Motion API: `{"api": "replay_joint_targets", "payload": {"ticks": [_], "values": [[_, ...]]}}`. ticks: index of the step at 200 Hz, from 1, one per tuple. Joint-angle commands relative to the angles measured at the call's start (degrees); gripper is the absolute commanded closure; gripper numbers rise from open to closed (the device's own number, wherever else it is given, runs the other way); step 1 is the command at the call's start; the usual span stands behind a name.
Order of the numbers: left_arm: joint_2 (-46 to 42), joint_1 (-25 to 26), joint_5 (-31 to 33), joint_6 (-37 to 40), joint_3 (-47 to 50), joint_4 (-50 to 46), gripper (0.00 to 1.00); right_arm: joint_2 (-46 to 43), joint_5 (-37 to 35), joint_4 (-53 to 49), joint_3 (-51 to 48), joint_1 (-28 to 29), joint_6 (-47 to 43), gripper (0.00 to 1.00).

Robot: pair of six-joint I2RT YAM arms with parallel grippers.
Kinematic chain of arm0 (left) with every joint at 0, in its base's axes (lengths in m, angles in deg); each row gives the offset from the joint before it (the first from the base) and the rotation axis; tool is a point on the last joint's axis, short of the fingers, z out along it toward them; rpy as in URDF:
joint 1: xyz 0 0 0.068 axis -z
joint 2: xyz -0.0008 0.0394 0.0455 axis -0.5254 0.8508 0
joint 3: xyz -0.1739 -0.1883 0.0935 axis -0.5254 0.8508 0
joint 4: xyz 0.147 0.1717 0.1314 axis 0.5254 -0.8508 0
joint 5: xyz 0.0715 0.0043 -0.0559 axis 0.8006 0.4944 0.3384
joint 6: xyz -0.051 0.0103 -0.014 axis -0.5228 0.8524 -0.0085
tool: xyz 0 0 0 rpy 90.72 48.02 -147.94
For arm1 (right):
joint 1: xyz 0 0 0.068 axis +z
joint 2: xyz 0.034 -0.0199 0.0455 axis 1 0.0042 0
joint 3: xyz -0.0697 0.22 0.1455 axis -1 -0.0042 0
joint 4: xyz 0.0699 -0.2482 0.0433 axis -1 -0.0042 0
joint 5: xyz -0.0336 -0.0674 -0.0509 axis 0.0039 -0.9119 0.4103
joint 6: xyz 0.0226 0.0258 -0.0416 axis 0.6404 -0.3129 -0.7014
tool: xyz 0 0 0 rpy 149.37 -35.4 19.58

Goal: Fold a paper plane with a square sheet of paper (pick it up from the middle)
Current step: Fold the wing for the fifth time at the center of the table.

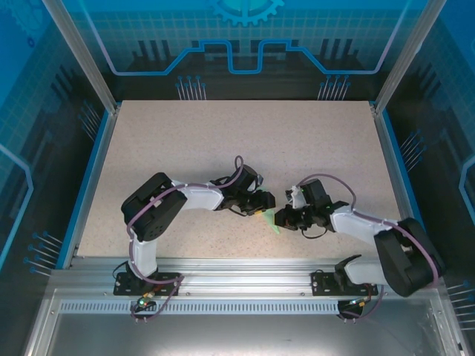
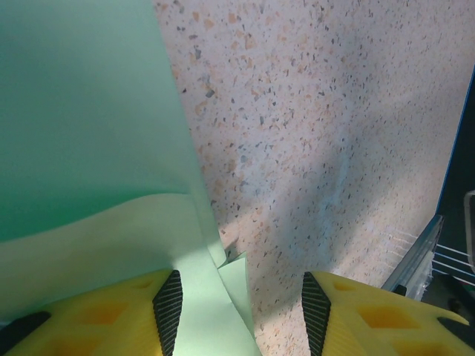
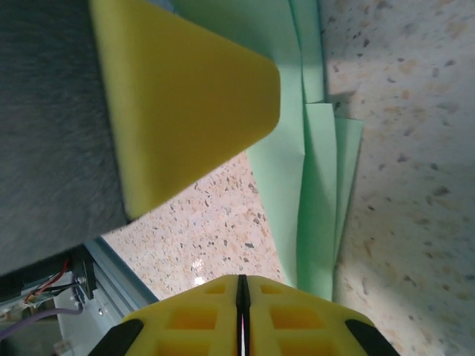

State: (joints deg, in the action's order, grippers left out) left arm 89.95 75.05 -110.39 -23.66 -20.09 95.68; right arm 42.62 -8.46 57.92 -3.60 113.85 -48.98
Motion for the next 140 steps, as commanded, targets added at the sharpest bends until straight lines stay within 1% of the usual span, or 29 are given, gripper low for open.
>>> {"api": "replay_joint_targets", "payload": {"ticks": [1, 27, 62, 105, 140], "values": [[2.33, 0.28, -0.36, 1.63, -0.67, -3.24, 0.49, 3.14, 3.8, 2.85, 3.02, 0.96, -0.04, 0.9], [2.29, 0.24, -0.45, 1.46, -0.69, -3.16, 0.5, 8.03, 2.69, 1.64, 4.52, 0.73, -1.21, 0.91], [2.33, 0.19, -0.28, 1.62, -0.74, -3.51, 0.5, 12.83, 2.06, 1.54, 2.65, 0.69, -1.91, 0.92], [2.59, 0.2, 0.34, 1.45, -0.59, -4.2, 0.5, 12.2, 0.08, -0.89, -0.32, 0.49, -2.73, 0.92], [2.77, 0.13, 0.6, 1.11, -0.69, -4.65, 0.51, 9.31, -0.83, -3.34, -2.23, 0.6, -2.58, 0.92]]}}
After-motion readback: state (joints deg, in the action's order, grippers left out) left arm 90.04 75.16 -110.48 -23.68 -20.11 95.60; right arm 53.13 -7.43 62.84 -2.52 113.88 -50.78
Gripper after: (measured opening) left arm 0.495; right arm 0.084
